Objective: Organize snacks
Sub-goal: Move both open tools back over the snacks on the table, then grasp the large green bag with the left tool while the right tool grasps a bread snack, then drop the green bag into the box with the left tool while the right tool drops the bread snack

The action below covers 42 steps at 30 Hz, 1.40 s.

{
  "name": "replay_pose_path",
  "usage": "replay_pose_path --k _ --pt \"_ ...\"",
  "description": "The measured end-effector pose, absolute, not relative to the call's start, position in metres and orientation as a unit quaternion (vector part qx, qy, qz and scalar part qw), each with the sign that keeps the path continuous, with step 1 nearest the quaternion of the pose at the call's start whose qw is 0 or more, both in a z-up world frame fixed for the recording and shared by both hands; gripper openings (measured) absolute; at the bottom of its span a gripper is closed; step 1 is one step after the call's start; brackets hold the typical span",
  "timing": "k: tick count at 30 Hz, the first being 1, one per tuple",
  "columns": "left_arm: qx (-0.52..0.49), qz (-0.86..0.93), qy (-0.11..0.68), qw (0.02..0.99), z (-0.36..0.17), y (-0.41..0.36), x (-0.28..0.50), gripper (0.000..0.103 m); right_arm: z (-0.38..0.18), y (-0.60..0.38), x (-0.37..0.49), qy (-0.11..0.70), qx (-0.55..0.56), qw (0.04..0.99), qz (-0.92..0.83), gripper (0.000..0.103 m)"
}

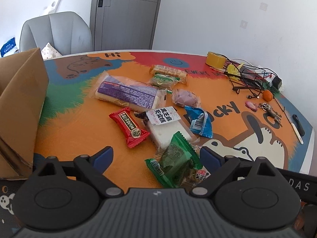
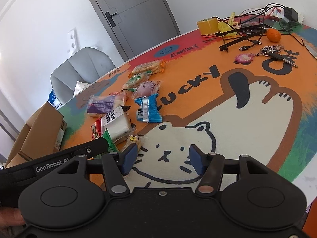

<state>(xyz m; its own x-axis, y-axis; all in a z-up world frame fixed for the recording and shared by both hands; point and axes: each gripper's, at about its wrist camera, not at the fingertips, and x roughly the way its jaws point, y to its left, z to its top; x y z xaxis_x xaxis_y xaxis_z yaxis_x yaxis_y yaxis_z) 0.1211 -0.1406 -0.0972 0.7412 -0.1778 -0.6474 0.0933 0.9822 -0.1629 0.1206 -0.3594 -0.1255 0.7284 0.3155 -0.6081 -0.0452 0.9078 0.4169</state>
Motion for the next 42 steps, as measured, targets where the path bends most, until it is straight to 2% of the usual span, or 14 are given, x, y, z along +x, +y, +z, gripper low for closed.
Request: replay_pose_path --k 4,7,9,11,12,27,29,30,31,32,33,42 --pt "-0.062 -0.076 0.363 0.927 -0.106 -0.147 0.127 0.087 -0.127 -0.362 0.122 0.355 0.189 0.911 0.095 0.058" --pt "-0.066 -0.075 0.37 0.924 -0.112 -0.146 0.128 0.073 -0.127 -0.362 0.124 0.355 0.191 0.91 0.096 0.058" --pt "-0.06 -0.07 0.366 0.926 -0.111 -0.144 0.126 0.05 -0.127 -0.358 0.125 0.354 0.187 0.911 0.1 0.058" --pt "-0.071 -0.072 0.368 0.924 -0.111 -0.138 0.126 0.031 -0.128 -0.353 0.126 0.354 0.183 0.911 0.105 0.058" --pt "-0.08 -0.074 0.371 0.922 -0.11 -0.133 0.126 0.029 -0.128 -0.35 0.127 0.355 0.182 0.911 0.109 0.058" --pt "-0.097 -0.025 0.344 0.933 -0.088 -0.089 0.105 0.028 -0.128 -0.302 0.136 0.354 0.15 0.912 0.14 0.057" --pt "-0.099 -0.017 0.335 0.937 -0.081 -0.083 0.102 0.028 -0.13 -0.298 0.138 0.357 0.145 0.914 0.128 0.052" --pt "-0.1 -0.014 0.332 0.938 -0.079 -0.08 0.1 0.028 -0.131 -0.297 0.137 0.352 0.144 0.917 0.121 0.042" --pt "-0.102 -0.011 0.33 0.938 -0.077 -0.077 0.099 0.028 -0.132 -0.295 0.138 0.353 0.146 0.917 0.117 0.037" --pt "-0.104 -0.008 0.329 0.939 -0.076 -0.074 0.097 0.028 -0.132 -0.293 0.139 0.352 0.148 0.917 0.118 0.024" --pt "-0.107 -0.004 0.327 0.939 -0.074 -0.071 0.096 0.028 -0.134 -0.291 0.14 0.356 0.153 0.914 0.124 0.019" --pt "-0.117 0.02 0.295 0.948 -0.049 -0.049 0.081 0.028 -0.109 -0.284 0.122 0.318 0.175 0.919 0.151 0.019"
